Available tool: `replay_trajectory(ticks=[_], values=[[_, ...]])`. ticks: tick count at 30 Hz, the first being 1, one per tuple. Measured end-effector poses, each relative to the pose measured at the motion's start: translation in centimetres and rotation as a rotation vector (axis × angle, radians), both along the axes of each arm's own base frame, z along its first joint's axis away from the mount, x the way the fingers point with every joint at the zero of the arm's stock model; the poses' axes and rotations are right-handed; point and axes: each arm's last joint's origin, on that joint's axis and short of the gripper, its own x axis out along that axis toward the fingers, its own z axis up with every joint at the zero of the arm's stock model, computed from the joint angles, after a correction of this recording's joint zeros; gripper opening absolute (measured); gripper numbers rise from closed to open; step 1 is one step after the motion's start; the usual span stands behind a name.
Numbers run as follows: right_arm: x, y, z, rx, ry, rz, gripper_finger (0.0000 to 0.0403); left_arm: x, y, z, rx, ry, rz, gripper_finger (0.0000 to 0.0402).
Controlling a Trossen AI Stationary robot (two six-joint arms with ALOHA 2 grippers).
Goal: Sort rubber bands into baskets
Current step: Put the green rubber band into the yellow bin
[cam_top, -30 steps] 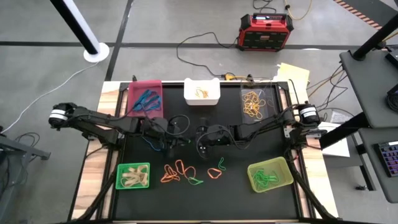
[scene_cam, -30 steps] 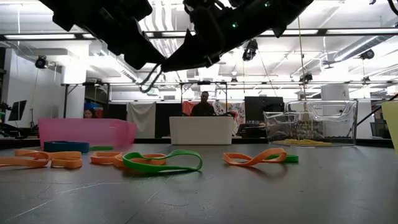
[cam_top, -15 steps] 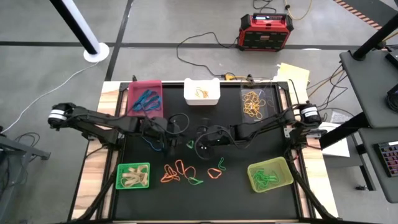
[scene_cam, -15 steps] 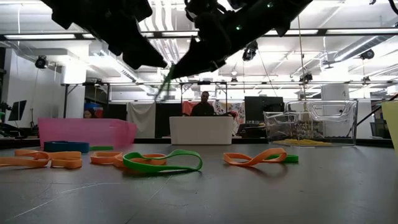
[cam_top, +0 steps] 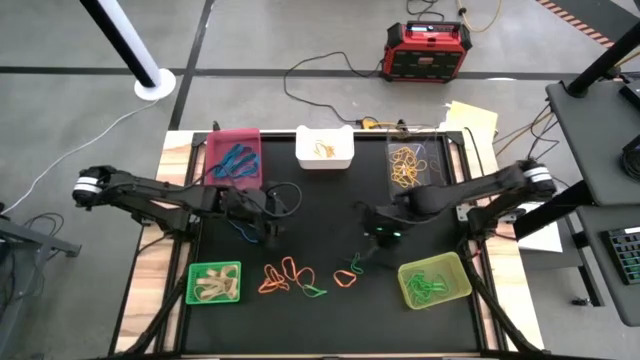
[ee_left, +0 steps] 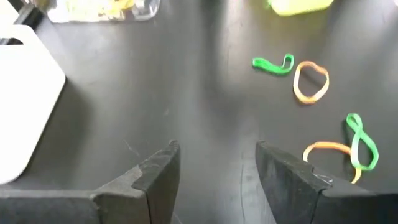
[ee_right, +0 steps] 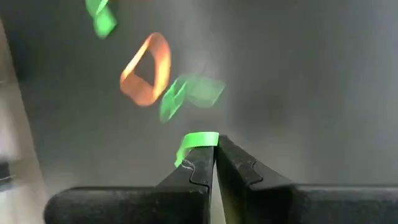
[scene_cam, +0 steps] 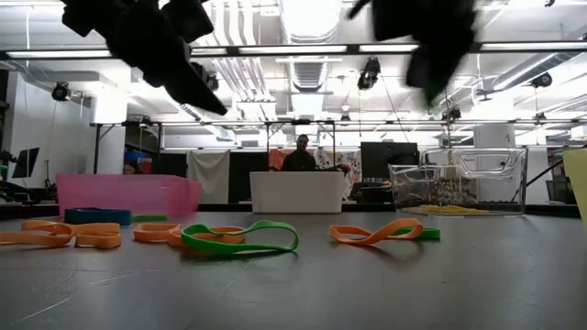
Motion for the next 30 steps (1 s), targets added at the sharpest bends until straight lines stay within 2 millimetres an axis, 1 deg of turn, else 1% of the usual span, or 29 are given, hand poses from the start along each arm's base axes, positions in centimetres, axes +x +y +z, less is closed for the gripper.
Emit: replay_trajectory(ticks=[3,6,8,11,18,23,26,30], values=[[-3.1,1.4,1.2,0.147,0.182,-0.119,0.0009,0.1,0.0,-0.2,0.0,0.006,0.0,0.0192],[-5.8,3.1,1.4,0.179,0.355,-0.234,0.0009,0.3,0.0,-0.5,0.004,0.02,-0.002,0.0192],[-7.0,4.3,1.5,0.189,0.403,-0.274,0.0009,0.4,0.0,-0.6,0.012,0.029,-0.008,0.0192],[-8.3,5.6,1.4,0.177,0.418,-0.318,0.001,0.5,0.0,-0.8,0.022,0.036,-0.016,0.0192],[-9.8,7.2,0.3,0.145,0.499,-0.437,0.0034,0.5,0.0,-0.9,0.024,0.039,-0.016,0.0192],[-10.3,7.3,-0.6,0.122,0.533,-0.479,0.0064,0.5,0.0,-0.9,0.023,0.04,-0.014,0.0192],[-10.1,7.3,-0.7,0.099,0.482,-0.467,0.0083,0.4,0.0,-1.0,0.011,0.057,-0.004,0.0192],[-9.3,7.2,-0.5,0.044,0.34,-0.432,0.0102,-0.1,0.0,-1.5,-0.035,0.133,0.04,0.0192]])
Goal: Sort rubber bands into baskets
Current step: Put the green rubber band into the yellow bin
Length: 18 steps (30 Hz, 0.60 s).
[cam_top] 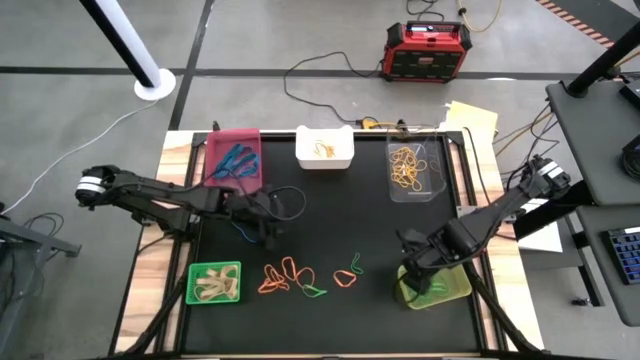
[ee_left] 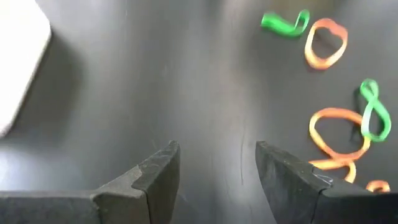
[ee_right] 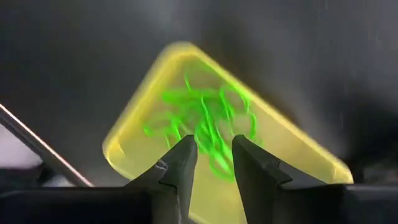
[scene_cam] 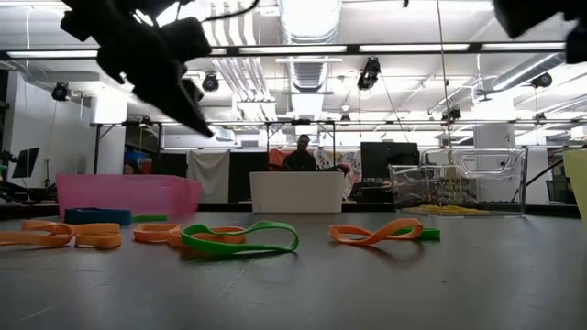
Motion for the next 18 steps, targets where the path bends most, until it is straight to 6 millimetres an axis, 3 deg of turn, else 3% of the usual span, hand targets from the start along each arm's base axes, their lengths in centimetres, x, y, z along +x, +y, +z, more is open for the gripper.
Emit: replay_trajectory(ticks=[7,18], values=[[1.3,-1.0,0.1,-0.142,-0.152,0.062,0.0116,-1.1,0.1,0.4,-0.098,0.187,0.135,0.0192],[4.0,-2.3,0.8,-0.307,-0.409,0.199,0.0107,-1.9,0.1,1.3,-0.196,0.303,0.301,0.0192]])
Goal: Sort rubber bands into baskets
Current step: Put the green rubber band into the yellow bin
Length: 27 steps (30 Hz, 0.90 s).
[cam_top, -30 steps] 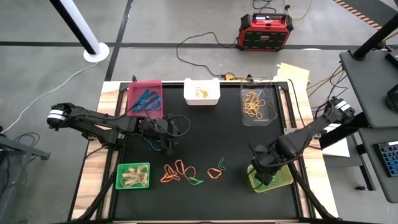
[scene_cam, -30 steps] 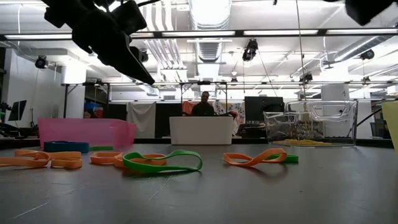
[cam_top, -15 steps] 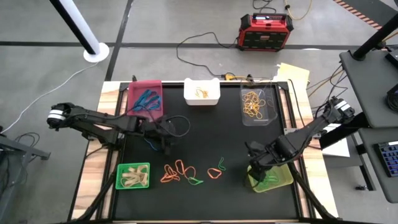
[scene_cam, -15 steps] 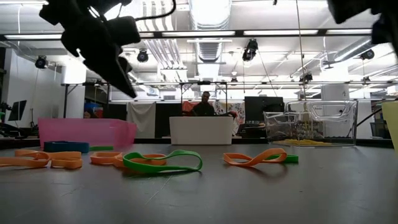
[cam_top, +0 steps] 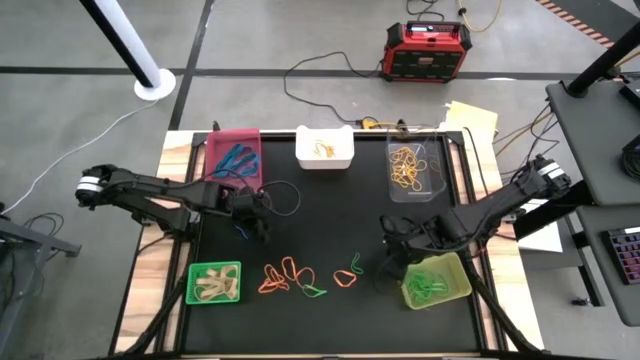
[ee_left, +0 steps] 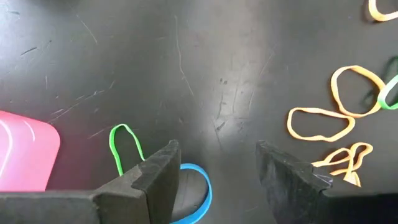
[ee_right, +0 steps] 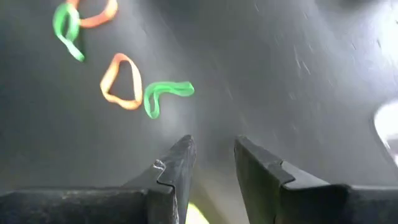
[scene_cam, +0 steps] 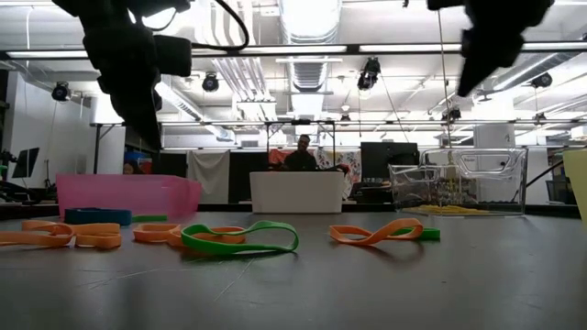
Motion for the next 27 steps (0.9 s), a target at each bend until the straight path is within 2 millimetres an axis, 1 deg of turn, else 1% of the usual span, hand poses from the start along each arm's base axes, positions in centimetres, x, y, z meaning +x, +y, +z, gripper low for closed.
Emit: replay_trajectory(ticks=[3,6,9,11,17,23,27], values=[[1.1,-0.2,-0.1,0.009,-0.061,0.003,0.0108,0.0,0.0,0.0,0.0,-0.001,0.001,0.0192],[2.7,-0.1,-0.6,0.028,-0.113,0.001,0.0113,0.0,0.0,0.0,0.006,-0.004,-0.01,0.0192],[4.3,0.6,-1.7,0.024,-0.131,0.137,0.0119,0.2,0.0,0.1,0.019,-0.023,-0.034,0.0192],[4.9,1.0,-2.8,-0.011,-0.095,0.237,0.0122,0.4,0.0,0.1,0.029,-0.044,-0.054,0.0192],[6.1,1.2,-6.2,-0.153,0.042,0.447,0.0125,0.8,0.0,0.4,0.052,-0.093,-0.098,0.0192],[7.8,0.5,-9.1,-0.216,0.142,0.526,0.0118,1.0,0.0,0.4,0.058,-0.107,-0.106,0.0192],[8.9,0.3,-10.2,-0.241,0.166,0.582,0.0114,1.0,0.0,0.4,0.058,-0.108,-0.106,0.0192]])
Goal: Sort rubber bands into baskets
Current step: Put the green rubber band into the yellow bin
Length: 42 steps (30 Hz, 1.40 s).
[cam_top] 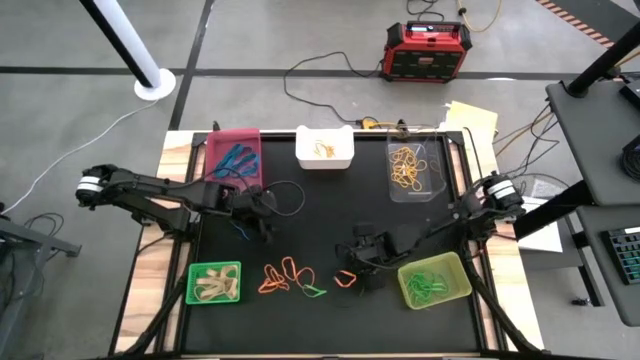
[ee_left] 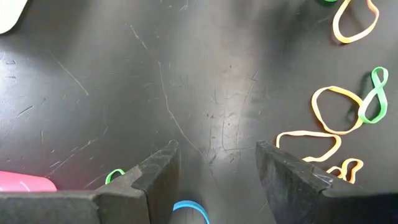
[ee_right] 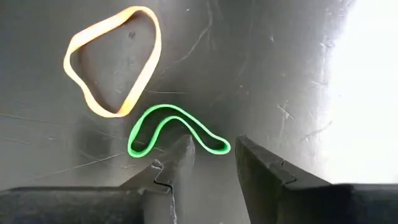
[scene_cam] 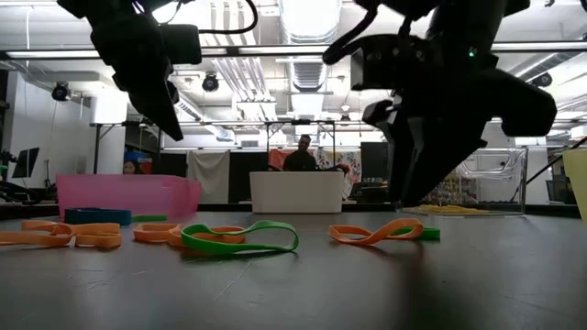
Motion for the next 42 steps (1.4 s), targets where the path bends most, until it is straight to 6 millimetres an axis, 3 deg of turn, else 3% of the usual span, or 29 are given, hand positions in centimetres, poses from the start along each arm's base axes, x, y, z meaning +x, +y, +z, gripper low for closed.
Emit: replay_trajectory(ticks=[12,15,19,25,28,35,42], values=[[1.3,-1.3,-2.3,0.088,0.07,0.052,0.0101,0.1,0.0,0.0,0.018,-0.009,-0.002,0.0192],[1.4,-1.5,-2.3,0.104,0.073,0.061,0.008,0.1,0.1,0.1,0.045,-0.012,0.01,0.0192],[1.5,-1.9,-2.3,0.125,0.074,0.068,0.0023,0.1,0.1,0.1,0.056,-0.017,0.011,0.0192],[1.5,-1.9,-2.1,0.127,0.068,0.064,0.001,0.2,0.2,0.1,0.079,-0.02,0.02,0.0192],[1.4,-2.0,-1.4,0.135,0.047,0.055,0.0009,0.2,0.2,0.1,0.079,-0.026,0.02,0.0192],[0.0,-2.3,2.7,0.161,-0.024,0.006,0.0009,0.2,0.2,0.1,0.08,-0.026,0.02,0.0192],[-4.4,-2.2,7.3,0.32,0.076,-0.199,0.0009,0.2,0.2,0.2,0.079,-0.03,0.02,0.0192]])
